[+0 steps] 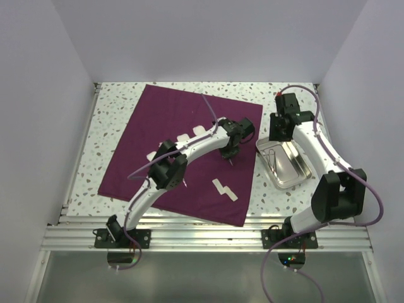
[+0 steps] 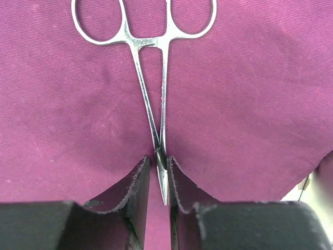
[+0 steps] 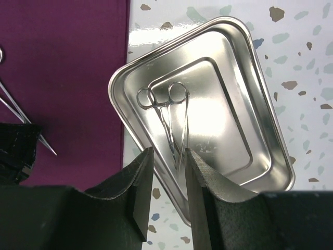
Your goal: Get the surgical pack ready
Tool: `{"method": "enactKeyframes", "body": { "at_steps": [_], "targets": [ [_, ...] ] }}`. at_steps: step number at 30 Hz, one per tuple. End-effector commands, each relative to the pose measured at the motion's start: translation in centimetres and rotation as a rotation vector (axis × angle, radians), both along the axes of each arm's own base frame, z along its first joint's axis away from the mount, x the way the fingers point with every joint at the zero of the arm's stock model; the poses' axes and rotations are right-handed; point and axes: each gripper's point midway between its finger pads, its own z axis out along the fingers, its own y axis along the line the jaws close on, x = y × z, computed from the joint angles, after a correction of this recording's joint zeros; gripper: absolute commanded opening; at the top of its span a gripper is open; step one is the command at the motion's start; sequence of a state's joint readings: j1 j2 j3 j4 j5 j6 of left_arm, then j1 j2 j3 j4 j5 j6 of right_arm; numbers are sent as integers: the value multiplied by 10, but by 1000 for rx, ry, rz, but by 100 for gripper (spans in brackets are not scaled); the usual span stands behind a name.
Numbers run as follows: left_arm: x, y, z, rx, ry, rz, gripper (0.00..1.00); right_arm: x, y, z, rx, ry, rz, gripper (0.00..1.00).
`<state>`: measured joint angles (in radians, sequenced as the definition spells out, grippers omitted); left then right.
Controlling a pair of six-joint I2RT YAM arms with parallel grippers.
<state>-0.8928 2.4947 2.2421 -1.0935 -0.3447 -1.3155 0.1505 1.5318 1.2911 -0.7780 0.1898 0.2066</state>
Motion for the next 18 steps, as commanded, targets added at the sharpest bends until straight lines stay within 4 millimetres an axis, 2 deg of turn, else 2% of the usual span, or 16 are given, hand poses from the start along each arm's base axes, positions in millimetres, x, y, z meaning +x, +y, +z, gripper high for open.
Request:
{"method": "enactKeyframes", "body": {
  "at_steps": [1,5,8,13,14,15,17,18],
  "targets": [
    [-2,8,-30,74,16,-9,22,3,4,14,29,-67,-3,34],
    [-3,10,-29,84,13,-21,12,2,4,12,31,-68,-2,34],
    [-2,11,-18,88,-10,-32,1,2,7,15,49,-73,5,35],
    [-1,17,12,84,-76,-101,0,2,18,23,107,-93,29,35],
    [3,12,16,52,-105,-113,0,1,21,25,125,-97,34,35],
    [-3,19,20,56,-106,-147,0,0,24,26,140,-96,43,35],
    [-1,15,27,19,-138,-169,0,-2,35,28,197,-95,70,34],
    [-6,21,30,22,-139,-187,0,-1,36,31,202,-110,70,35]
  ]
}}
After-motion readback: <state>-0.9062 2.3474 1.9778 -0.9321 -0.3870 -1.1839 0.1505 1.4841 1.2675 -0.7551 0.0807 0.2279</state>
